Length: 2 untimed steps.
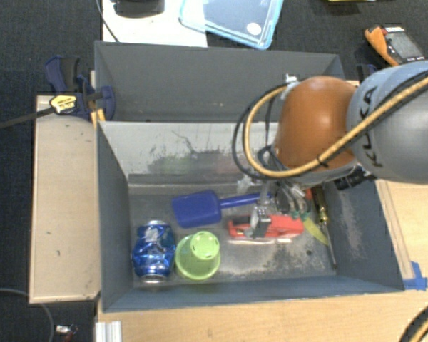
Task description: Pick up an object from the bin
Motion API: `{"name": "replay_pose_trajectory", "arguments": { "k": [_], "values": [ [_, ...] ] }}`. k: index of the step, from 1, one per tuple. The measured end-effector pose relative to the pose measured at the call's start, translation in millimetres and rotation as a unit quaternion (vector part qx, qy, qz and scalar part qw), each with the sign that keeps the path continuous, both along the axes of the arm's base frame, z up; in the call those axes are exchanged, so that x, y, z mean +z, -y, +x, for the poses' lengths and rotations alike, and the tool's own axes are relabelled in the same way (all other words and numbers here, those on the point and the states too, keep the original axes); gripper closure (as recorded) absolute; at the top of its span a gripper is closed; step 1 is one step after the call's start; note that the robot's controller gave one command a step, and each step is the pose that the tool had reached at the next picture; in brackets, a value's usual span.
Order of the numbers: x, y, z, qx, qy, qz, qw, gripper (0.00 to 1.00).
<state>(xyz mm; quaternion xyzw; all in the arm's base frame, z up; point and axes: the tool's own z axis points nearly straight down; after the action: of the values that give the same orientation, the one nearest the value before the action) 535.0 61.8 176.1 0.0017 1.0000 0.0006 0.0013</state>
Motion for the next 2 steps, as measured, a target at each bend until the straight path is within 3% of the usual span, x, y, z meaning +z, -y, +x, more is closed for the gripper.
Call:
{"name": "replay_pose_trajectory", "arguments": {
  "k": [1, 2],
  "values": [
    [0, 0, 0.0, 0.0, 0.0001, 0.0, 1.0, 0.0],
    [67, -54, 9.1, -0.018, 0.0, 0.0, 0.9998, 0.0]
  ]
}}
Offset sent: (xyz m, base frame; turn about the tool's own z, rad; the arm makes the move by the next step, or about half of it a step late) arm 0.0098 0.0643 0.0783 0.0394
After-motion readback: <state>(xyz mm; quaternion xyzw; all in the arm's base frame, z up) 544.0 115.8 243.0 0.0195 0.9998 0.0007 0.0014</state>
